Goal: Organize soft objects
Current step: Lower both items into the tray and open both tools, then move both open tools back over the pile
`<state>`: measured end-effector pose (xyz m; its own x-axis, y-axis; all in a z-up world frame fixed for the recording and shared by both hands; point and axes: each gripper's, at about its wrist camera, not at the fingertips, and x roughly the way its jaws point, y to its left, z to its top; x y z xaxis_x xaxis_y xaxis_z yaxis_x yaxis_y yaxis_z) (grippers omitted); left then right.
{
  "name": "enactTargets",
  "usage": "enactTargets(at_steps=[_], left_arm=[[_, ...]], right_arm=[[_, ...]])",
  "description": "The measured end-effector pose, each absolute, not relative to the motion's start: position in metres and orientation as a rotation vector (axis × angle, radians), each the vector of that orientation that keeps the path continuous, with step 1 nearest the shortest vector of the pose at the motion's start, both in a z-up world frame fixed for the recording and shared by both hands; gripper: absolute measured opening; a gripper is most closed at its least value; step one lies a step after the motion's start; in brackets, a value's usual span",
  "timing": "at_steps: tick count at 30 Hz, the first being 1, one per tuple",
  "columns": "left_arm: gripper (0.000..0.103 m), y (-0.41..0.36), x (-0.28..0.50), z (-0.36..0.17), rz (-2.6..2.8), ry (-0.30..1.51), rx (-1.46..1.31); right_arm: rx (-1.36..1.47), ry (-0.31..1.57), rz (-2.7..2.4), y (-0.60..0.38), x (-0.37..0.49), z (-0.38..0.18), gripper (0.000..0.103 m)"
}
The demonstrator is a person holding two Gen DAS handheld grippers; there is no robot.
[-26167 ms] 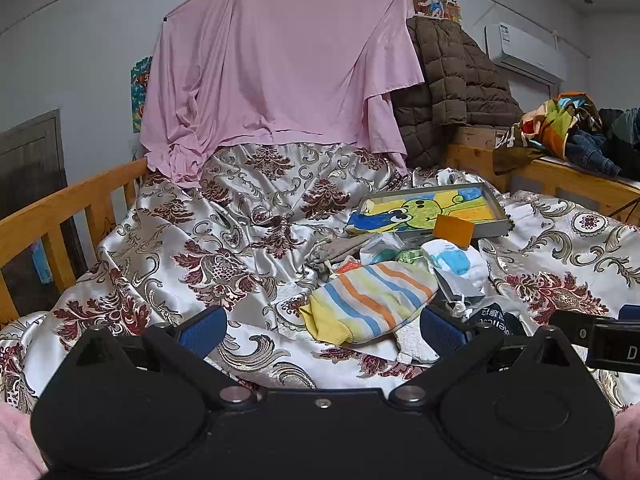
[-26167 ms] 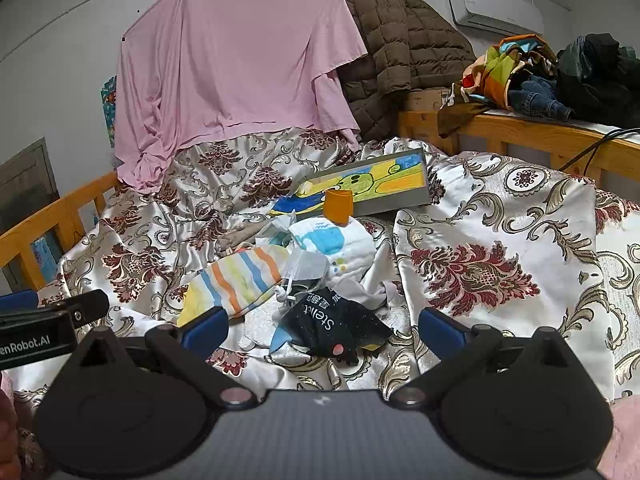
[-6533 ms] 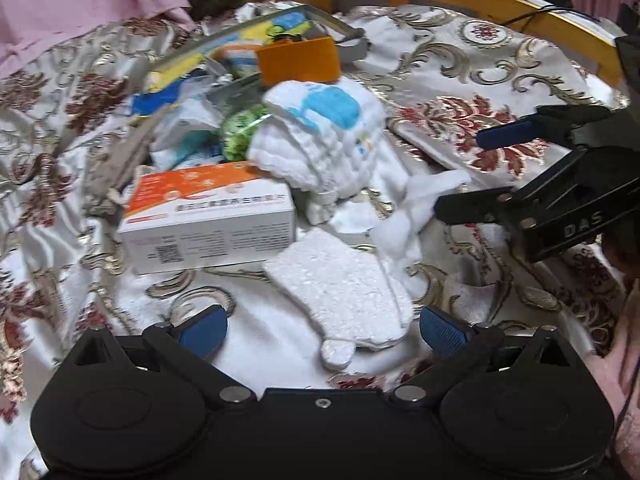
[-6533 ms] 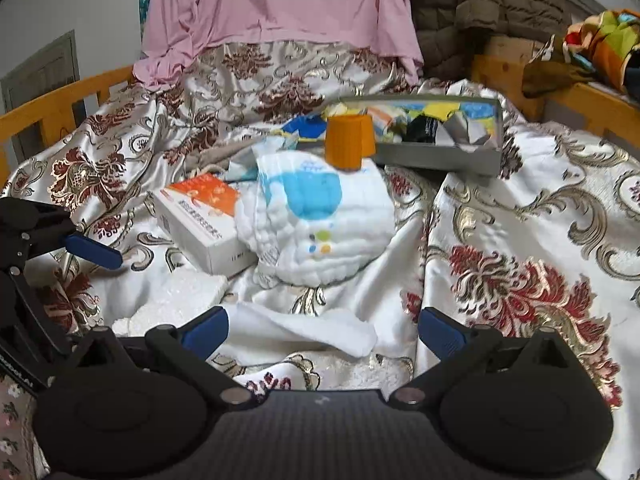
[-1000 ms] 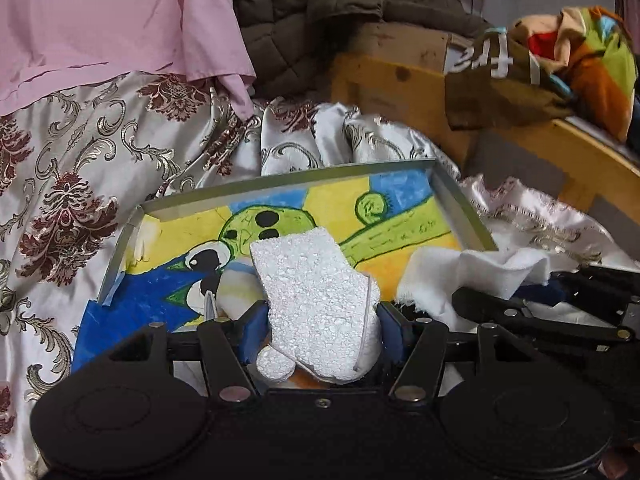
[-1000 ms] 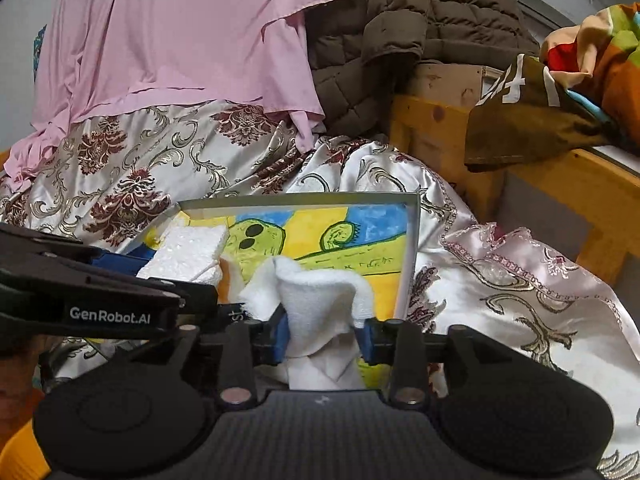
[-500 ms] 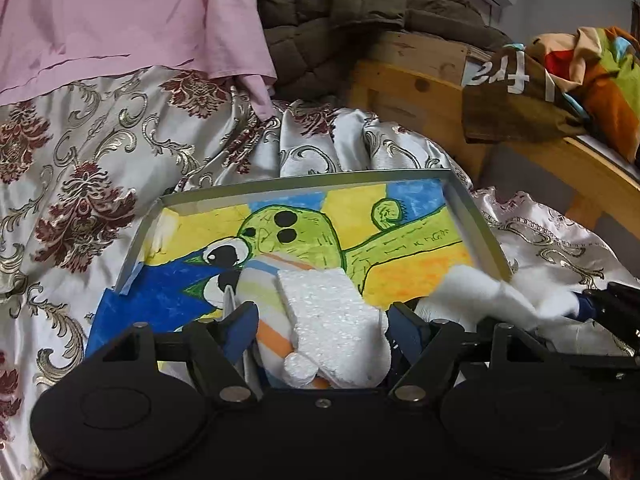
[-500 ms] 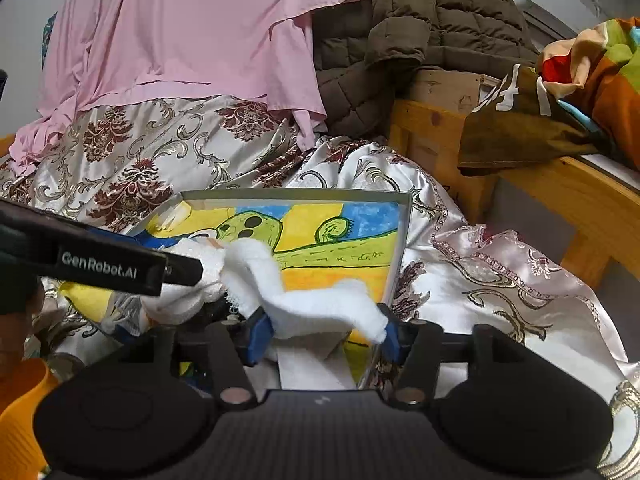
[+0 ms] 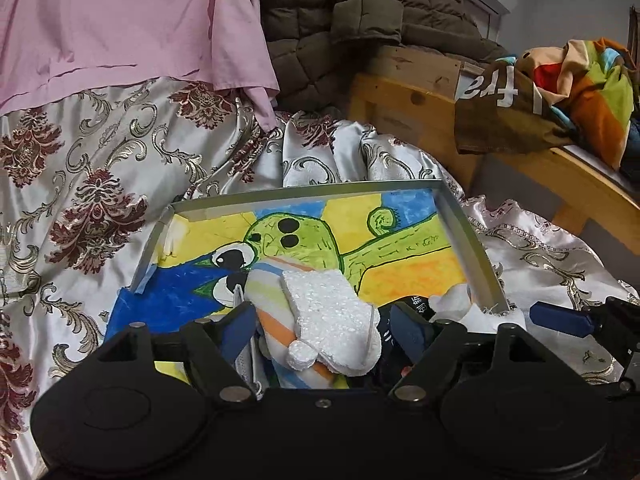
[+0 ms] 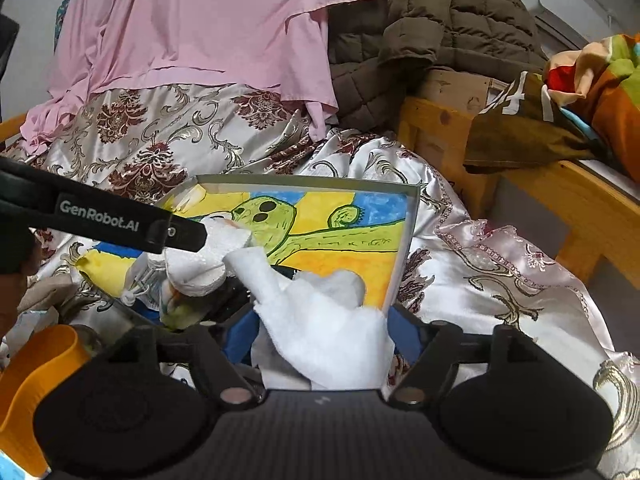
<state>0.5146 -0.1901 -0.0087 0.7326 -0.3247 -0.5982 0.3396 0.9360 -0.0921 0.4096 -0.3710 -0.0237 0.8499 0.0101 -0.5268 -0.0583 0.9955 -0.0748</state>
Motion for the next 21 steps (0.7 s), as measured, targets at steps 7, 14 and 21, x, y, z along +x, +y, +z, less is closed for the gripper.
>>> enactTargets(at_steps=[7,14,21], left_arm=[[0.078,-0.179,0.502,-0.002,-0.353,0.640,0.003],[0.084,-0.157,0.473,0.010,-0.334,0.606,-0.014],[0.090,-0.128,0.429,0.025,-0.322,0.574,-0.047]], right_arm=[[-0.080,0.527,0.033,-0.370,0.396,-0.014,0.085],[-0.041,0.468,0.019,-0.370,0.366,0.011,0.093],[-0.052,0.425,0.026,-0.355,0.327,0.043,0.099]])
